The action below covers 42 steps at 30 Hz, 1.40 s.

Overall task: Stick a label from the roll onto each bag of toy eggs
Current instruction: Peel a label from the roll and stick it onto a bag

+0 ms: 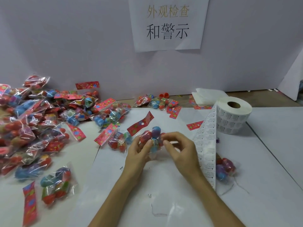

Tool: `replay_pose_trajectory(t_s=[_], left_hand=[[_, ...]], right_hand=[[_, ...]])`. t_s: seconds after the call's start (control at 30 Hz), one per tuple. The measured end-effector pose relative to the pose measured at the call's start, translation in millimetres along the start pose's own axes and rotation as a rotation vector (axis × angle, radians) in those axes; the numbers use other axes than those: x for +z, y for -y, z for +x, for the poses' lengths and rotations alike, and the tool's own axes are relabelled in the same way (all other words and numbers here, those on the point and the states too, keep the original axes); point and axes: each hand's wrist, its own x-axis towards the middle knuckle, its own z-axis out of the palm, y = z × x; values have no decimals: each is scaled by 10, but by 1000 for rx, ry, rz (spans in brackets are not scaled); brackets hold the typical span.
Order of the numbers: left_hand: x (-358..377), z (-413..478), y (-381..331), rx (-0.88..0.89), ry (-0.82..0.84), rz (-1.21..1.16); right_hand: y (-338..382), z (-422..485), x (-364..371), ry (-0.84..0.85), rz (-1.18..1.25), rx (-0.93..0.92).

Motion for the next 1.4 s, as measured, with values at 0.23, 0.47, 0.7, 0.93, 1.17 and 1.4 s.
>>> replay_pose_trajectory(t_s=[0.23, 0.47, 0.7, 0.93, 1.17, 1.4], left_hand=[[18, -24, -19, -3, 3, -38], [118, -126, -13, 186, -311, 249], [131, -127, 3, 204, -435, 482], [235, -207, -22, 479, -401, 814], [439, -528, -27, 583, -25, 660], [486, -960, -19, 92, 31, 345]], right_hand=[[-53, 32, -19, 33, -38, 202], [6, -6, -37, 33, -279, 21], [209, 87, -671, -317, -627, 92], [130, -298, -872, -213, -731, 310], [362, -717, -669, -77, -266, 217], [465, -988, -594, -74, 45, 254]])
